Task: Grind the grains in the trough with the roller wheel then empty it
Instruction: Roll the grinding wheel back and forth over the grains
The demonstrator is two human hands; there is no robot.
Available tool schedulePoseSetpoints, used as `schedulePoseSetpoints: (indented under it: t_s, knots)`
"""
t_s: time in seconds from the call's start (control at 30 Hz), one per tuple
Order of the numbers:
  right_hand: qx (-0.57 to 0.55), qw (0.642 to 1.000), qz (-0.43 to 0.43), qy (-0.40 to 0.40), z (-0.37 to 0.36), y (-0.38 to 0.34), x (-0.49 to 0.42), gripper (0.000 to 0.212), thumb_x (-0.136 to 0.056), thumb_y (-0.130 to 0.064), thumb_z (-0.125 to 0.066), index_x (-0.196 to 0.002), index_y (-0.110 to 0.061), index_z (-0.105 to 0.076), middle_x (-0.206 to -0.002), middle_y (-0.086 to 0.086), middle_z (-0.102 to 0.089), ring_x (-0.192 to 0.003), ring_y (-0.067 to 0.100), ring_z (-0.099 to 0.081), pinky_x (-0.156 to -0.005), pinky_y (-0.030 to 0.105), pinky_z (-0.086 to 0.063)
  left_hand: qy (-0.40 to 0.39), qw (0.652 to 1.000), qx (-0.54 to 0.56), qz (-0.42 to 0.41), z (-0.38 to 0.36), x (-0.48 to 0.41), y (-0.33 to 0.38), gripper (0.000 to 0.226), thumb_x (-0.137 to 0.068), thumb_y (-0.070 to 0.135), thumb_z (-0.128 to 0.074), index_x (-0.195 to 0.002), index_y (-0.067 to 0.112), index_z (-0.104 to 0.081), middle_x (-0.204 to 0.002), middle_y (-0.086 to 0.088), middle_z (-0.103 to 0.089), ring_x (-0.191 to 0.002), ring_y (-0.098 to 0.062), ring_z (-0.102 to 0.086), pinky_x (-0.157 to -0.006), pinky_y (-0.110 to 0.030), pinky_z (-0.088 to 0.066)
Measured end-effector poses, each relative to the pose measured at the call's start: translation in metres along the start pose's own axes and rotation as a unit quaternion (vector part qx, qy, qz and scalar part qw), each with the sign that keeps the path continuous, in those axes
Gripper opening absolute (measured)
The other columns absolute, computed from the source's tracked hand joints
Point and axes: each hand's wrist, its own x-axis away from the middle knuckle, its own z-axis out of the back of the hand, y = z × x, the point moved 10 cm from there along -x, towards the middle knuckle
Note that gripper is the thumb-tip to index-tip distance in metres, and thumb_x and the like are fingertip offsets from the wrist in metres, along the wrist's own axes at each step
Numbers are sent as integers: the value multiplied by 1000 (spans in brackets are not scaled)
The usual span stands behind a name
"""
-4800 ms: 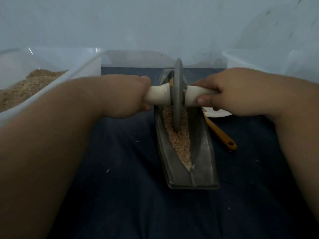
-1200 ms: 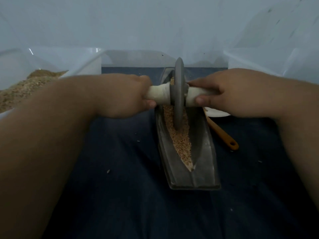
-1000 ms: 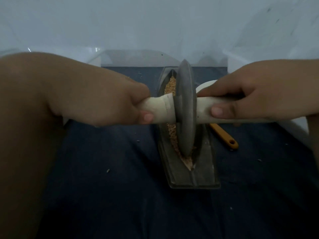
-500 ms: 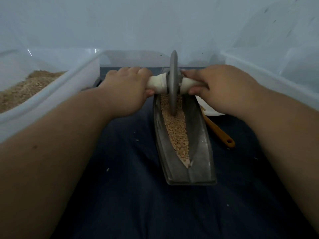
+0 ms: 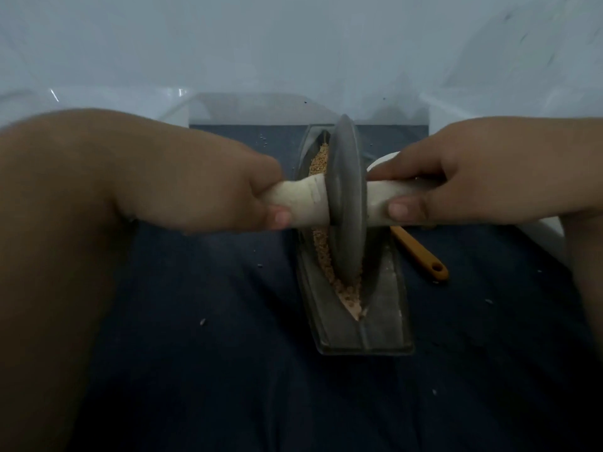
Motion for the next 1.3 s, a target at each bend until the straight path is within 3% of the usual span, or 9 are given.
schedulePoseSetpoints:
  t_s: [0.17, 0.33, 0.47, 0.6, 0.83, 0.97, 1.13, 1.2, 1.3]
  knots:
    - [-41, 998, 35, -14, 3, -8, 7, 50, -60, -91, -43, -108, -78, -44, -94, -46, -58, -89, -24, -52, -67, 6, -35, -19, 999, 43, -20, 2, 6, 4, 56, -53, 83, -31, -83, 40, -51, -74, 10, -63, -69, -5, -57, -68, -36, -46]
    - [1, 998, -31, 46, 0, 20, -12, 47, -78, -65, -48, -124, -59, -53, -79, -30, -63, -75, -10, -54, -61, 13, -31, 55, 998, 27, -12, 3, -22, -3, 31, -85, 61, -47, -98, 34, -54, -82, 7, -59, -75, -8, -54, -64, -30, -37]
    - [9, 988, -59, 146, 1, 31, -29, 48, -92, -45, -58, -138, -50, -44, -129, -4, -60, -107, 14, -55, -79, 26, -34, 164, 986, -2, 24, 6, -40, -15, 28, -93, 48, -49, -112, 26, -49, -102, 0, -56, -89, -22, -54, -78, -40, -43]
    - [63, 977, -61, 193, -1, 30, -35, 54, -94, -46, -55, -144, -50, -34, -136, 2, -55, -124, 25, -48, -95, 38, -38, 208, 977, -31, 43, 8, -41, -19, 37, -92, 50, -46, -119, 25, -47, -111, -5, -55, -99, -30, -54, -84, -48, -45]
    - [50, 994, -35, 92, 5, 22, -17, 60, -70, -76, -50, -124, -52, -56, -98, -30, -63, -79, -7, -52, -63, 17, -31, 73, 997, -19, 17, 4, -22, -4, 54, -74, 71, -34, -106, 31, -48, -89, 9, -54, -77, -8, -51, -67, -33, -39]
    - [35, 999, 17, 14, 8, -2, 3, 62, -54, -85, -31, -109, -66, -54, -90, -52, -49, -86, -27, -46, -62, 15, -33, 11, 1000, 11, -19, 4, 3, 5, 70, -61, 91, -23, -95, 38, -53, -82, 9, -60, -75, -6, -57, -72, -36, -47]
    - [-23, 998, 59, -12, 9, -19, 16, 33, -68, -86, -48, -95, -71, -57, -88, -52, -52, -75, -28, -50, -53, 8, -40, -17, 998, 41, -42, 4, 7, 13, 54, -57, 81, -36, -93, 44, -52, -86, 18, -60, -77, -1, -57, -71, -34, -46]
    - [-12, 999, 47, -8, 7, -13, 13, 42, -64, -81, -43, -100, -67, -58, -88, -52, -52, -79, -28, -49, -57, 9, -37, -16, 998, 42, -33, 5, 4, 12, 45, -72, 79, -37, -91, 42, -53, -88, 24, -58, -78, 5, -54, -63, -28, -39]
    - [51, 998, 22, 38, 5, 5, -1, 49, -71, -74, -42, -116, -60, -56, -83, -52, -50, -83, -26, -46, -63, 7, -32, 25, 1000, 11, -1, 6, -9, 5, 43, -72, 67, -36, -90, 33, -55, -76, 6, -59, -72, -2, -55, -59, -27, -34]
